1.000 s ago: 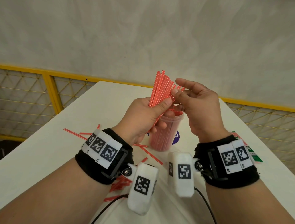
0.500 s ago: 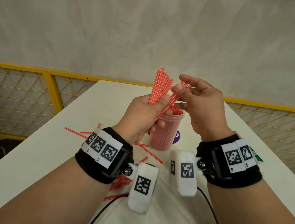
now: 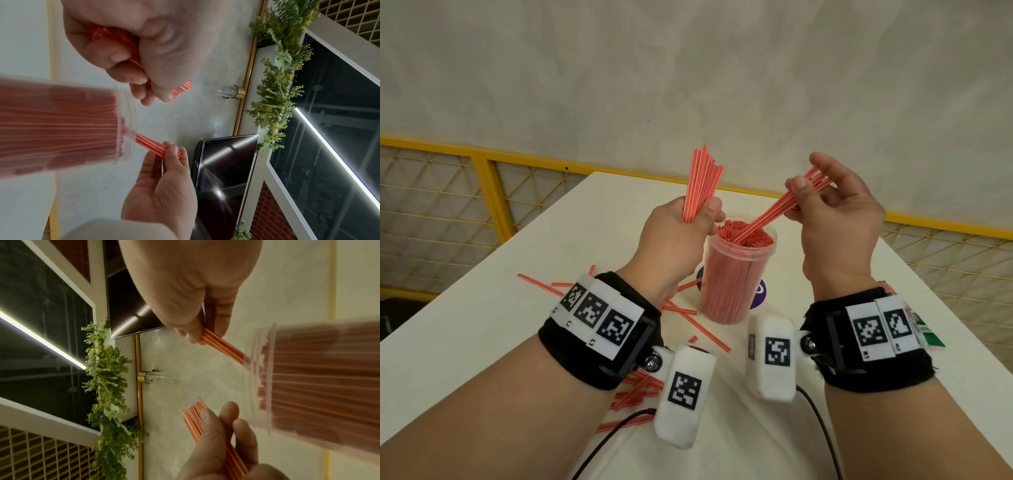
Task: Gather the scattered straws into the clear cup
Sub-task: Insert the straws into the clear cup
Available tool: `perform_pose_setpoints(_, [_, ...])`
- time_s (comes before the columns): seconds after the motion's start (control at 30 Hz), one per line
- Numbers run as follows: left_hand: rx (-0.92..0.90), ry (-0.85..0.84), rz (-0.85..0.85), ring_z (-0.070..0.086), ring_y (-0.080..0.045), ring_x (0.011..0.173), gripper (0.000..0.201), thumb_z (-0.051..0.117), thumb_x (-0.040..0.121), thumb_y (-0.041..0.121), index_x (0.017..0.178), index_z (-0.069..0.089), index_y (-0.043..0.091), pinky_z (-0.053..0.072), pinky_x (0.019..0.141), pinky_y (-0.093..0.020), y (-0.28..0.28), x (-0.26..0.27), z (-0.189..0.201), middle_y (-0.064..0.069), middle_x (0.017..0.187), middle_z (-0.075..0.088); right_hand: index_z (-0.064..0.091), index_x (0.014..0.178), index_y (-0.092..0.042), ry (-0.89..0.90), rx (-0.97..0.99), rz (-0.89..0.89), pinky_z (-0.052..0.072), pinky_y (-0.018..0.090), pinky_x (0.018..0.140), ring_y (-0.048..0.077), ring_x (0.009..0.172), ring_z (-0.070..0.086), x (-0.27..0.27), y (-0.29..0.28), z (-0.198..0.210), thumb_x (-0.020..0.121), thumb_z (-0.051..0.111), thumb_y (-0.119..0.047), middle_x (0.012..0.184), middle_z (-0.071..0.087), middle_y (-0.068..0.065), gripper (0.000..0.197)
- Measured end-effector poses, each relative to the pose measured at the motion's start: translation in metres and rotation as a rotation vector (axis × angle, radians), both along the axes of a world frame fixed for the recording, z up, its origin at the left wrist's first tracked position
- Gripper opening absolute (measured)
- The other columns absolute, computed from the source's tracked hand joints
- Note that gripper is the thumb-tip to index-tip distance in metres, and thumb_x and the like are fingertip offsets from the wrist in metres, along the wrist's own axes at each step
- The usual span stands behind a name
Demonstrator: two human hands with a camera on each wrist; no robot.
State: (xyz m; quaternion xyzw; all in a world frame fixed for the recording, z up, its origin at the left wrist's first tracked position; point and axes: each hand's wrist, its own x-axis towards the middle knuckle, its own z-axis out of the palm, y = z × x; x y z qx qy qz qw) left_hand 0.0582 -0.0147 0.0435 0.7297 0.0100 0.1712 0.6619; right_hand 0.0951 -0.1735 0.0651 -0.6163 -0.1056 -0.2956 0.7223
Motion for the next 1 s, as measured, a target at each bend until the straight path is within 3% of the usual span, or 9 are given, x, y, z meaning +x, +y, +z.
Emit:
perform_pose_setpoints(0.13, [-0.001,0.016,-0.009,0.049,0.001,0.045,0.027,0.051,0.097,0.044,0.089,0.068,0.025,0.036,0.050,-0.019,0.000,-0.001,0.001,0.010,0.075,0.062,0.067,0.101,-0.038,-0.075,-0.201,-0.055,0.058,0.030,0.066,0.015,0.066,0.064,0.002,0.001,-0.002,0.085,0.070,-0.009,0.077,0.068,0.010,0.033])
perform_pose_setpoints(0.27, [0.006,0.024,-0.013,0.046,0.000,0.041,0.028,0.050,0.097,0.046,0.088,0.068,0.025,0.036,0.046,-0.017,0.000,-0.001,0.001,0.009,0.076,0.062,0.069,0.103,-0.039,0.003,-0.436,-0.005,0.058,0.039,0.081,0.015,0.080,0.069,0.002,0.007,-0.007,0.086,0.070,-0.013,0.087,0.073,-0.001,0.031])
perform_pose_setpoints(0.37, [0.001,0.014,-0.013,0.046,0.001,0.040,0.028,0.051,0.097,0.045,0.088,0.068,0.025,0.035,0.042,-0.013,0.000,-0.001,0.000,0.008,0.075,0.062,0.073,0.105,-0.029,0.132,-0.809,0.031,0.047,0.028,0.096,0.010,0.107,0.064,0.001,0.009,-0.011,0.092,0.062,-0.021,0.112,0.071,-0.007,0.020])
perform_pose_setpoints(0.43, [0.007,0.015,-0.011,0.046,0.001,0.039,0.028,0.050,0.097,0.046,0.089,0.068,0.026,0.035,0.040,-0.013,0.000,-0.001,0.000,0.008,0.076,0.062,0.073,0.109,-0.025,0.236,-0.960,0.095,0.034,0.026,0.108,0.007,0.128,0.048,0.002,0.009,-0.013,0.092,0.059,-0.019,0.137,0.056,-0.006,0.023])
perform_pose_setpoints(0.5, [0.009,0.019,-0.009,0.047,0.001,0.040,0.028,0.050,0.097,0.046,0.088,0.068,0.026,0.035,0.042,-0.013,0.001,0.000,0.000,0.008,0.076,0.062,0.074,0.108,-0.024,0.266,-0.890,0.143,0.030,0.024,0.109,0.004,0.132,0.042,0.003,0.007,-0.012,0.091,0.059,-0.016,0.144,0.049,-0.005,0.024])
perform_pose_setpoints(0.57, [-0.004,0.021,-0.008,0.046,0.000,0.040,0.028,0.050,0.097,0.046,0.088,0.068,0.026,0.035,0.041,-0.014,0.001,0.000,0.000,0.008,0.076,0.062,0.075,0.099,-0.030,0.268,-0.678,0.145,0.034,0.022,0.105,-0.003,0.124,0.047,0.004,0.006,-0.012,0.090,0.061,-0.017,0.139,0.054,-0.009,0.021])
perform_pose_setpoints(0.73, [-0.013,0.027,-0.013,0.044,0.000,0.038,0.029,0.051,0.097,0.045,0.088,0.068,0.023,0.035,0.038,-0.016,0.000,-0.001,0.000,0.006,0.075,0.062,0.075,0.070,-0.036,0.336,-0.532,0.202,0.038,0.026,0.106,-0.002,0.125,0.048,0.007,0.008,-0.021,0.081,0.065,-0.006,0.098,0.069,-0.020,0.034])
perform_pose_setpoints(0.87, [-0.042,0.029,-0.029,0.040,-0.002,0.038,0.029,0.052,0.096,0.043,0.088,0.070,0.021,0.034,0.037,-0.017,0.000,-0.002,0.001,0.005,0.070,0.059,0.075,0.079,-0.039,0.314,-0.417,0.140,0.038,0.031,0.107,-0.001,0.124,0.049,0.008,0.009,-0.021,0.082,0.070,-0.019,0.130,0.062,-0.003,0.021])
perform_pose_setpoints(1.0, [-0.065,0.040,-0.043,0.040,-0.003,0.038,0.029,0.054,0.096,0.044,0.090,0.070,0.021,0.032,0.036,-0.017,0.000,-0.002,0.001,0.005,0.068,0.056,0.078,0.080,-0.033,0.352,-0.519,0.241,0.037,0.028,0.107,-0.006,0.129,0.041,0.006,0.011,-0.021,0.081,0.069,-0.016,0.130,0.062,-0.004,0.019])
